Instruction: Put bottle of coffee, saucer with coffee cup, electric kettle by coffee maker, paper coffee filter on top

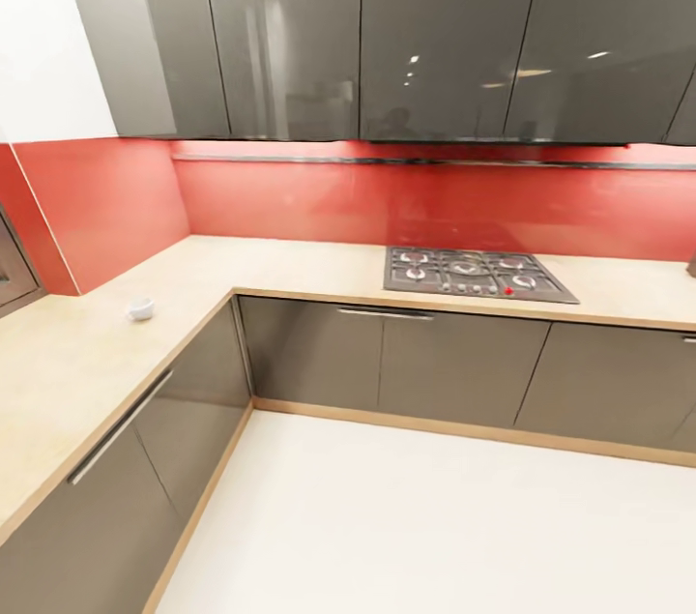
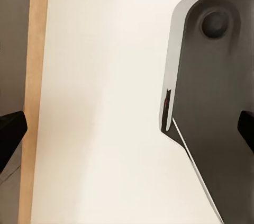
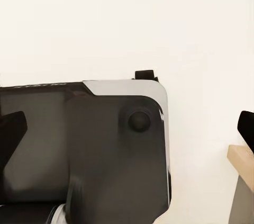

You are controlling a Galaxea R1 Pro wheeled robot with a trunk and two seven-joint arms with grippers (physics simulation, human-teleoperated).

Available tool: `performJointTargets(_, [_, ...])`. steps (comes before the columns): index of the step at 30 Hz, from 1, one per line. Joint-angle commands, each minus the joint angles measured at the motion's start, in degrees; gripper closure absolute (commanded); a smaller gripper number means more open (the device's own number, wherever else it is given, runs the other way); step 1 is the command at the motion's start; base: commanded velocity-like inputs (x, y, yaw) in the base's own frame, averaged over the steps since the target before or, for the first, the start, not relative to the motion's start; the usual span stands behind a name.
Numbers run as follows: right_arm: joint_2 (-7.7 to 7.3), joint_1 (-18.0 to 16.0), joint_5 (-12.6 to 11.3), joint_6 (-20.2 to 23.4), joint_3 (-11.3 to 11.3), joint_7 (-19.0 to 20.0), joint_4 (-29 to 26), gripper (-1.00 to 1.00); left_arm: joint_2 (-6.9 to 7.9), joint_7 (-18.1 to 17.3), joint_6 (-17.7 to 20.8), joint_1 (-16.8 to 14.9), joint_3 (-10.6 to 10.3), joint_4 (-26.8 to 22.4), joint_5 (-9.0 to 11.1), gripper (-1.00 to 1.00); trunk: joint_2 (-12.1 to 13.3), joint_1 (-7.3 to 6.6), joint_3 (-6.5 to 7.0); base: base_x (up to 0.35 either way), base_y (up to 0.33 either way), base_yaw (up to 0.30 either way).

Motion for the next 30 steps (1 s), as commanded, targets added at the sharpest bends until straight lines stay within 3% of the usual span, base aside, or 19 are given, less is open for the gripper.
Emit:
performJointTargets(1, [-0.02,0.0,-0.6,-0.2,0.4,0.2,0.1,-1.0,-0.02,0.1,-0.1,0.0,0.4,-0.1,-0.5,-1.0,-0.1,0.07,-0.11,0.337,0.0,0.0])
performJointTargets(12, [-0.03,0.0,-0.5,-0.2,0.4,0.3,0.0,-1.0,-0.1,0.1,-0.1,0.0,0.4,-0.1,-0.6,-1.0,-0.1,0.07,-0.11,0.329,-0.058,0.0])
performJointTargets(22, [-0.03,0.0,-0.5,-0.2,0.4,0.3,0.0,-1.0,-0.47,0.1,-0.1,0.0,0.4,-0.1,-0.7,-1.0,-0.1,0.07,-0.11,0.28,-0.214,0.018])
performJointTargets(30, [-0.03,0.0,-0.5,-0.2,0.4,0.3,0.1,-1.0,-0.63,0.1,-0.1,0.0,0.4,-0.1,-0.8,-1.0,-0.1,0.07,-0.11,0.185,-0.283,0.203])
